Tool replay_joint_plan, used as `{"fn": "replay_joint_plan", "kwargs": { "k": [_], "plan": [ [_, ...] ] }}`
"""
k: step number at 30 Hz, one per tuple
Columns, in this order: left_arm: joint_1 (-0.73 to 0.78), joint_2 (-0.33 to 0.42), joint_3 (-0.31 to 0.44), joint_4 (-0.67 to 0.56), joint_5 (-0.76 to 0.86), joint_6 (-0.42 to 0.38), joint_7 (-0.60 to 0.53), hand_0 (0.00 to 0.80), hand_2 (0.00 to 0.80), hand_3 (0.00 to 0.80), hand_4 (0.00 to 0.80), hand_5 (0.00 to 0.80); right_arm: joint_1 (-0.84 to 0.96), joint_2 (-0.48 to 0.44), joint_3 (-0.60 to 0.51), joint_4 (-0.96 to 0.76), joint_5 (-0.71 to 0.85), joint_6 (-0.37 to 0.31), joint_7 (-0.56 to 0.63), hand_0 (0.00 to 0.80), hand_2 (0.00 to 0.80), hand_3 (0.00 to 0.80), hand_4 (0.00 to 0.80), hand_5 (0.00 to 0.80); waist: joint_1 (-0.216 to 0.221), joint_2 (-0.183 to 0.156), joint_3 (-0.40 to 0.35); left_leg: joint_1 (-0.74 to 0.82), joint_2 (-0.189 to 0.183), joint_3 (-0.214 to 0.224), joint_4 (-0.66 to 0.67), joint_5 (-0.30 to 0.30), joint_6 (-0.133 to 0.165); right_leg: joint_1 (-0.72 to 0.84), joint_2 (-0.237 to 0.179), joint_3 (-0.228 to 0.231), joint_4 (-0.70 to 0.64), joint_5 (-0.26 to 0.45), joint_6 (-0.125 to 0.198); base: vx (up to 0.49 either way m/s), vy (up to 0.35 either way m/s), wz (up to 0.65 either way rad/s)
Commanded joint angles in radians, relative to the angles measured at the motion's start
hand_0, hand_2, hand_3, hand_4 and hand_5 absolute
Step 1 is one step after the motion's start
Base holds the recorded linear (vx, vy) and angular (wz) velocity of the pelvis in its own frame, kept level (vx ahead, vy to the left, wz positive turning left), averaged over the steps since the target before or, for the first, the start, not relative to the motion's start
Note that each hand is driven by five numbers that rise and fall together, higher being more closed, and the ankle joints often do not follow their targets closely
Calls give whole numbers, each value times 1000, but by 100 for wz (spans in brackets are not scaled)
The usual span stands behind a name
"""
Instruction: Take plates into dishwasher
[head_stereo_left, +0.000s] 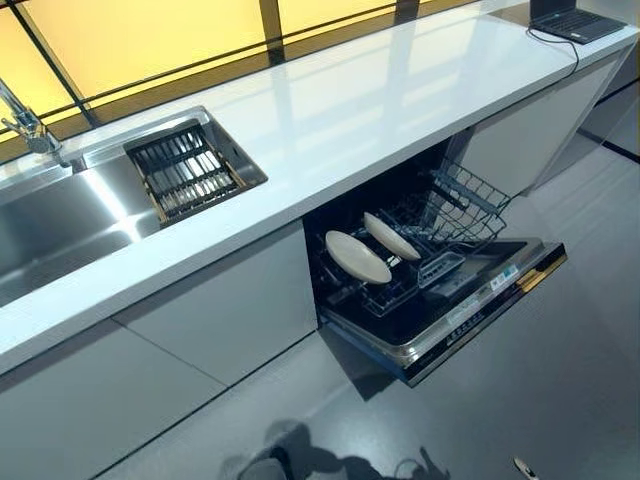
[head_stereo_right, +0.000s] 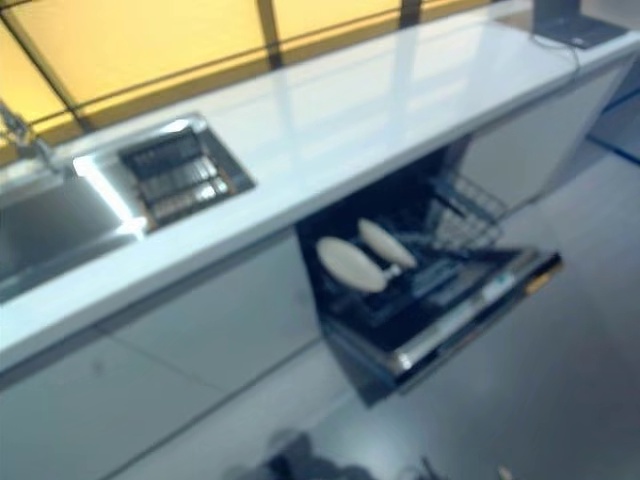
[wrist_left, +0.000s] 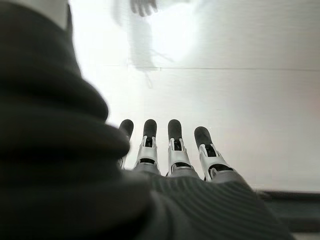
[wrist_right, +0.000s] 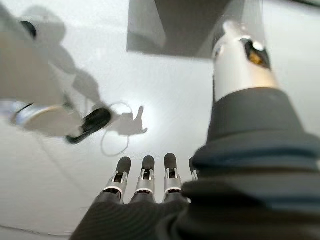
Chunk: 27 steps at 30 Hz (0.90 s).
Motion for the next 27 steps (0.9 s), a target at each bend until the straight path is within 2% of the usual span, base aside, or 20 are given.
{"fn": "replay_joint_plan", "kwargs": {
  "k": [1,3,4,6,13,18,22,27],
  "plan": [
    [-43,5,-40,-11,60,-39,-14,0,0,0,0,0,-114,5,-16,13,130,-60,-34,0,0,0,0,0,8,20,63,112,-37,-62,54,-177,37,-81,136,3,-5,40,-137,-111,35,10],
    [-40,12,-58,-23,60,-46,-32,0,0,0,0,0,-126,6,-23,19,141,-76,-32,0,0,0,0,0,12,34,80,88,-36,-57,90,-194,40,-88,129,5,-6,49,-132,-86,51,-18],
    [-28,11,-65,-24,49,-40,-41,0,0,0,0,0,-145,1,-28,19,160,-95,-48,0,0,0,0,0,14,56,98,85,-42,-54,83,-186,43,-97,120,9,-6,60,-122,-72,78,-6],
    [-12,14,-68,-32,45,-37,-43,0,0,0,0,0,-178,-23,-38,11,218,-103,-64,0,0,0,0,0,20,79,115,67,-53,-63,85,-181,39,-110,116,16,-17,66,-121,-87,69,9],
    [33,-18,-89,-44,35,-43,-83,0,0,0,0,0,-240,-52,-58,-63,320,-161,-56,0,0,0,0,0,24,147,166,13,-65,-63,127,-171,34,-166,84,19,39,43,-139,-59,38,1],
    [45,-47,-123,-80,22,-40,-84,0,0,0,0,0,-304,-67,-21,-124,311,-164,-35,0,0,0,0,0,37,174,168,12,-78,-76,91,-141,29,-175,75,14,41,39,-146,-29,26,5],
    [42,-65,-145,-98,-3,-39,-72,0,0,0,0,0,-369,-74,25,-157,287,-175,-23,0,0,0,0,0,58,192,162,28,-94,-104,29,-108,21,-167,73,3,33,33,-149,-35,22,17],
    [42,-80,-156,-81,-42,-46,-72,0,0,0,0,0,-487,-89,79,-189,276,-186,-94,0,0,0,0,0,85,212,147,45,-110,-123,-5,-89,11,-152,56,-27,50,7,-160,-21,47,17]
  ]
}}
